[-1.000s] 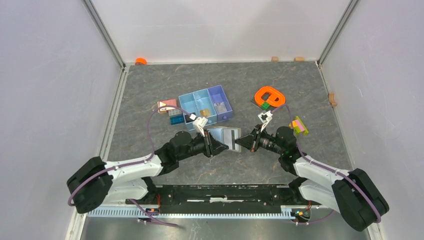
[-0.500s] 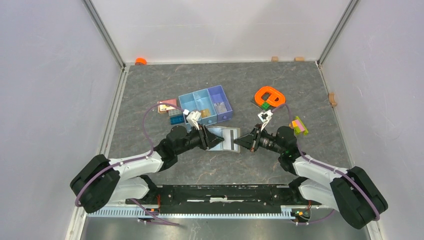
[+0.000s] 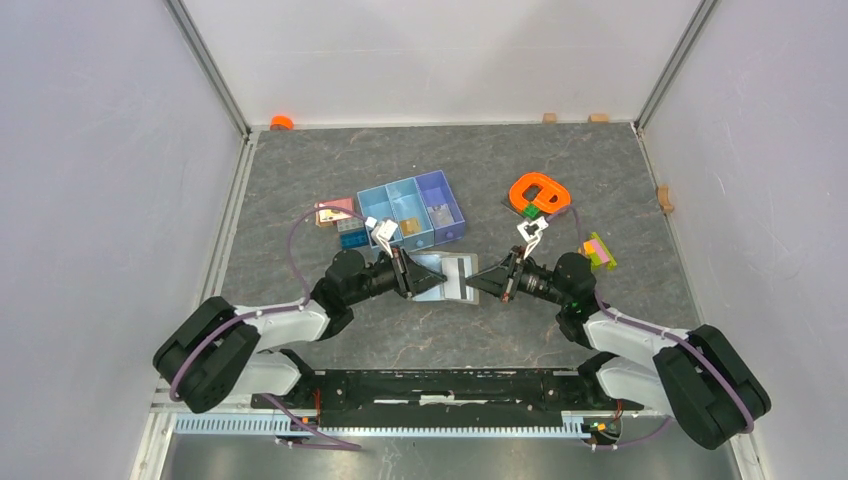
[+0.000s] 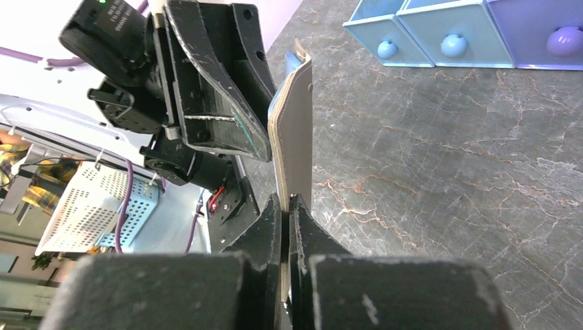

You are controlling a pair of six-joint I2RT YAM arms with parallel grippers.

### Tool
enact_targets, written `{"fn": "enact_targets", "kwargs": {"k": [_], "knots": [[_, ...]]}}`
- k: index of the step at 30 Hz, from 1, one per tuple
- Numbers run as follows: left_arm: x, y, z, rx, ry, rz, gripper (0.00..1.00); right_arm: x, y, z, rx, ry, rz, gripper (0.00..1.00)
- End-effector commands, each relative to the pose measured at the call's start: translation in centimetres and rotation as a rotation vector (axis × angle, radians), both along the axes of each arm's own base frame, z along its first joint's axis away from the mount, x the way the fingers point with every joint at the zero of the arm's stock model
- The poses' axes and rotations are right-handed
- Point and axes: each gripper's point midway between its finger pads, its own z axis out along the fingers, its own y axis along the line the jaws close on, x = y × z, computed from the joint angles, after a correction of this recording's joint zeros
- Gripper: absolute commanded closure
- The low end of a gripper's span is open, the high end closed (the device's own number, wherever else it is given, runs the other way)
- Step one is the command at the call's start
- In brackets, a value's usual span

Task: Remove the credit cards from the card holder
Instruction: Remove the credit card from the card holder.

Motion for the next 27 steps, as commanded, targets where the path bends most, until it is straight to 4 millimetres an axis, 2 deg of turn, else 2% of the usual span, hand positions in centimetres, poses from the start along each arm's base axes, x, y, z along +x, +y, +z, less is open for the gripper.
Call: {"fn": "enact_targets", "kwargs": {"k": [1, 8, 11, 14, 15, 17, 23, 25, 27], "knots": [[-1.3, -0.7, 1.5, -0.113, 0.007, -0.100, 0.68, -1.4, 0.5, 3.8, 0.122, -0.094, 0.088, 1.00], [-2.1, -1.1, 2.3, -0.174, 0.012, -0.165, 0.68, -1.6, 0.5, 3.9, 0.140, -0.083, 0.101, 1.00], [-2.5, -1.2, 2.8, -0.203, 0.008, -0.190, 0.78, -1.6, 0.5, 3.8, 0.138, -0.078, 0.099, 1.00], [-2.5, -1.2, 2.9, -0.211, 0.007, -0.193, 0.97, -1.6, 0.5, 3.6, 0.137, -0.078, 0.100, 1.00], [-2.4, -1.2, 2.9, -0.210, 0.008, -0.191, 0.98, -1.6, 0.5, 3.6, 0.138, -0.077, 0.098, 0.99], [-2.5, -1.1, 2.9, -0.214, 0.006, -0.192, 0.98, -1.5, 0.5, 3.6, 0.137, -0.078, 0.097, 0.84], [-2.8, -1.0, 3.4, -0.228, -0.002, -0.206, 0.98, -1.6, 0.6, 3.4, 0.140, -0.073, 0.108, 0.63], [-2.8, -1.0, 3.4, -0.228, -0.002, -0.203, 0.98, -1.6, 0.6, 3.3, 0.138, -0.066, 0.108, 0.69], [-2.8, -0.9, 3.4, -0.226, -0.002, -0.201, 0.98, -1.6, 0.6, 3.2, 0.134, -0.063, 0.107, 0.80]]}}
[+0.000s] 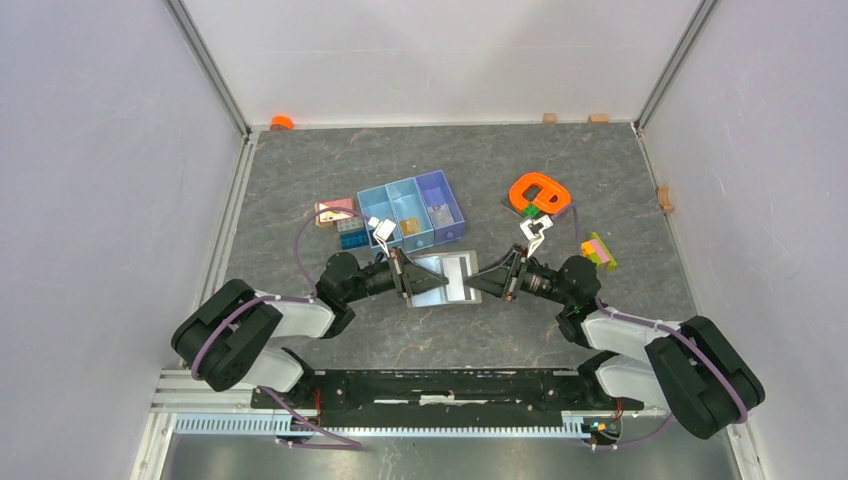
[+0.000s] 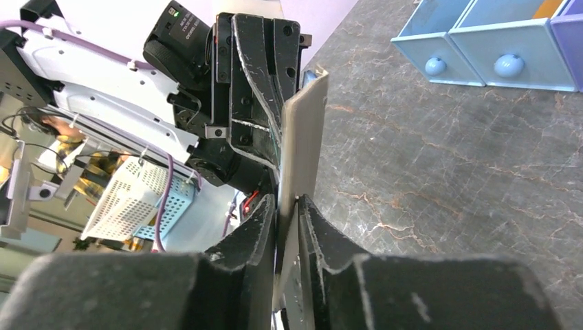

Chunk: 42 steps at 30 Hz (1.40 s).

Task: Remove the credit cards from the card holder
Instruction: Remove the credit card from the card holder.

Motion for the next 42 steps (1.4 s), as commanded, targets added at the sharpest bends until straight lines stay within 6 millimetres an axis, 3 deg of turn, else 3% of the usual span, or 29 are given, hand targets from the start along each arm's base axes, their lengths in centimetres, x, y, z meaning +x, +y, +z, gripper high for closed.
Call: {"fn": "enact_targets", "kwargs": {"k": [1, 3, 12, 25, 34, 42], "knots": [[-0.7, 0.0, 1.6, -0.048, -0.040, -0.028, 0.98, -0.6, 0.3, 0.9, 0.020, -0.047, 0.035, 0.88], [-0.6, 0.1, 1.5, -0.043, -0.039, -0.017, 0.98, -0.4, 0.2, 0.9, 0.017, -0.051, 0.026, 0.96], [0.0, 1.3, 0.9, -0.004, -0.043, 0.044, 0.98, -0.1, -0.4, 1.3, 0.023, -0.065, -0.007, 0.89], [0.2, 2.0, 0.4, 0.034, -0.051, 0.083, 0.97, -0.3, -0.5, 1.5, 0.040, -0.066, -0.001, 0.98], [0.3, 1.9, 0.0, 0.047, -0.040, 0.080, 0.49, -0.7, -0.5, 2.0, 0.071, -0.058, 0.016, 1.00], [0.7, 1.2, -0.1, 0.030, -0.016, 0.059, 0.47, -1.0, -0.5, 2.3, 0.091, -0.047, 0.024, 1.00]]}}
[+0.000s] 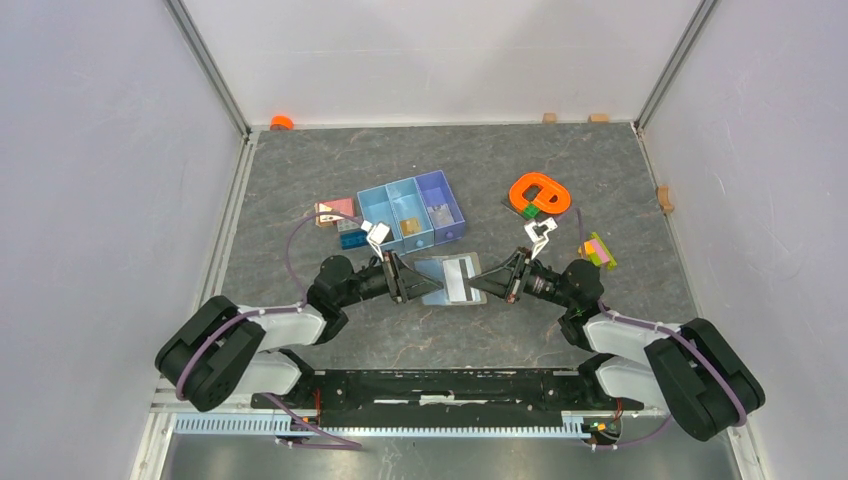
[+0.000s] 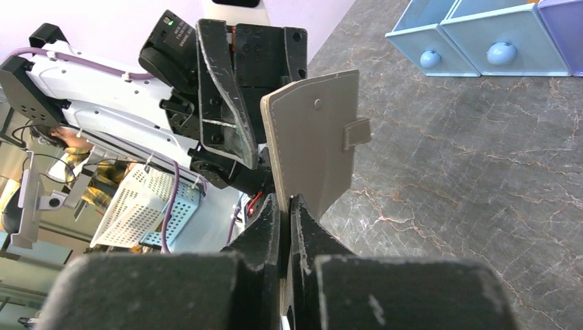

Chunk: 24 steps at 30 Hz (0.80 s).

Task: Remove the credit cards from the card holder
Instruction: Remove the credit card from the card holder.

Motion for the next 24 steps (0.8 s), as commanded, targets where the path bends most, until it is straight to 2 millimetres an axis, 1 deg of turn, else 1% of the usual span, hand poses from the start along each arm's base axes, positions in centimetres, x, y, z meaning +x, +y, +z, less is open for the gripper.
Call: {"fn": "enact_targets", "kwargs": {"k": [1, 3, 5, 9, 12, 15, 18, 21, 24], "knots": [[0.8, -0.5, 0.4, -0.020, -0.021, 0.002, 0.47, -0.9, 0.1, 2.7, 0.079, -0.085, 0.039, 1.00], [0.8, -0.7, 0.5, -0.034, -0.019, -0.011, 0.46, -1.0, 0.1, 2.8, 0.087, -0.082, 0.042, 1.00], [0.7, -0.9, 0.7, -0.049, -0.029, -0.030, 0.41, -1.0, 0.1, 2.8, 0.094, -0.079, 0.045, 1.00], [0.9, -1.2, 0.9, -0.059, -0.028, -0.040, 0.41, -1.2, 0.1, 2.9, 0.101, -0.075, 0.051, 1.00], [1.1, -1.4, 0.7, -0.055, -0.020, -0.039, 0.46, -1.3, 0.2, 3.0, 0.107, -0.075, 0.056, 1.00], [1.3, -1.6, 0.9, -0.064, -0.018, -0.043, 0.48, -1.3, 0.2, 3.0, 0.109, -0.074, 0.058, 1.00], [1.2, -1.9, 1.4, -0.086, -0.020, -0.064, 0.50, -1.3, 0.2, 3.0, 0.109, -0.072, 0.059, 1.00], [1.0, -1.9, 1.7, -0.101, -0.022, -0.074, 0.55, -1.3, 0.3, 2.9, 0.108, -0.068, 0.061, 1.00], [0.7, -1.7, 1.8, -0.103, -0.025, -0.069, 0.58, -1.3, 0.2, 2.9, 0.108, -0.068, 0.058, 1.00]]}}
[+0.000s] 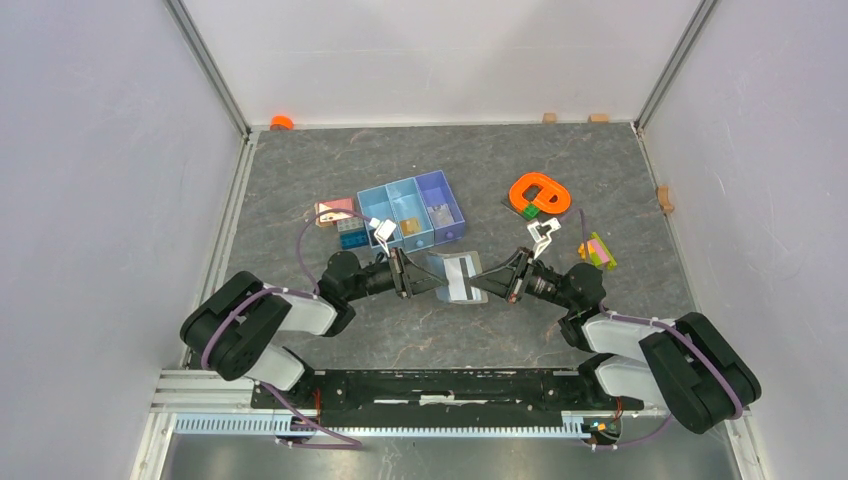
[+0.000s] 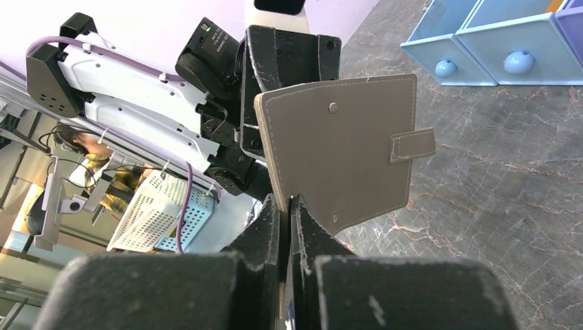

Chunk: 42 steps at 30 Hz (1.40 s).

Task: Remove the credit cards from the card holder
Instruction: Remove the credit card from the card holder.

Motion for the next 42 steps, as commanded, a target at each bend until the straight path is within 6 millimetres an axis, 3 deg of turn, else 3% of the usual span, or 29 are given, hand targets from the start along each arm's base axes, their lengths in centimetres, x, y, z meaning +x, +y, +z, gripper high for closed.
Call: {"fn": "enact_targets", "kwargs": {"k": [1, 18, 28, 42], "knots": [[0.0, -0.2, 2.8, -0.074, -0.064, -0.011, 0.58, -1.1, 0.3, 2.1, 0.054, -0.080, 0.050, 1.00], [-0.9, 2.6, 3.2, -0.002, -0.100, 0.116, 0.49, 0.5, -0.9, 0.9, 0.006, -0.064, -0.059, 1.00], [-2.0, 0.5, 3.6, 0.009, -0.120, 0.039, 0.49, 0.2, -0.9, 1.2, 0.028, -0.060, -0.043, 1.00], [-1.2, -0.7, 3.6, 0.009, -0.134, 0.023, 0.51, -0.4, -0.8, 1.8, 0.072, -0.046, -0.011, 1.00]]}}
